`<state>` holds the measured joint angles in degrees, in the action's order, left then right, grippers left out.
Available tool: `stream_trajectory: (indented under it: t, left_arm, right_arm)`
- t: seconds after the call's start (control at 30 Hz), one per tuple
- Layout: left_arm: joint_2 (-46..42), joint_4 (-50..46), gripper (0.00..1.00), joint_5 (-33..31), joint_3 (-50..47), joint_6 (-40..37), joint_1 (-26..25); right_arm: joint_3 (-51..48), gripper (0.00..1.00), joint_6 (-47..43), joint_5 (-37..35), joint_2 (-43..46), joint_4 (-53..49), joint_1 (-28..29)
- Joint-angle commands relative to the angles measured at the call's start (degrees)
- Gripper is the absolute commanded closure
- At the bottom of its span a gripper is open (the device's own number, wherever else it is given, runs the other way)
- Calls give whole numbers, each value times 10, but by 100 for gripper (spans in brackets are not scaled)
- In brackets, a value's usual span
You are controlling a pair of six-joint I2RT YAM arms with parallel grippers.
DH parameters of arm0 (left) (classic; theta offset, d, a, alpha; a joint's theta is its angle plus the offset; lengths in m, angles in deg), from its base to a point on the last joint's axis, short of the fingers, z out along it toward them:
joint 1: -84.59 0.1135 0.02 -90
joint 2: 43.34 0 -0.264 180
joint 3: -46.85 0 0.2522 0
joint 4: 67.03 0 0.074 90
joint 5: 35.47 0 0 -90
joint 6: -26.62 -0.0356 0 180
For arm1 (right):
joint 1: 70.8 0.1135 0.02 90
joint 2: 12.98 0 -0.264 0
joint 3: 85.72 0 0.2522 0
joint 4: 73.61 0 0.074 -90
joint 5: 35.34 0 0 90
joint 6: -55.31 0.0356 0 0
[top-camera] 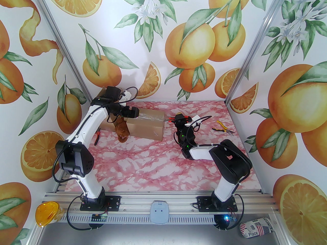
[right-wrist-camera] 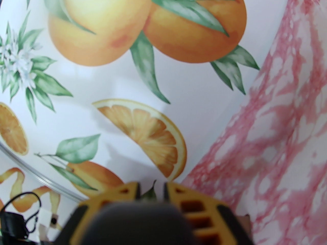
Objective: Unpack the express box
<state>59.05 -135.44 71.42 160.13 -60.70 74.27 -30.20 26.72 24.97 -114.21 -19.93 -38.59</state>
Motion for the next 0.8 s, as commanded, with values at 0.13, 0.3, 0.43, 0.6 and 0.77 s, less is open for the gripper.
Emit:
stream_trajectory:
  t: [0.13,0.3,0.43,0.6,0.77]
  left_arm:
    - [17,19,11,47,-62,9,1]
    - [12,74,18,144,-99,33,-11]
    - [9,102,20,194,-113,54,-47]
    - [-3,176,21,241,-154,134,-82]
    - [-41,187,20,211,-192,166,-121]
  right_arm:
    - [24,100,-17,35,-8,-39,2]
    - [24,100,6,42,-28,-21,3]
    - [34,100,11,35,-47,-15,16]
    - [26,100,36,17,-68,3,12]
    - [18,100,-5,40,-15,-20,-40]
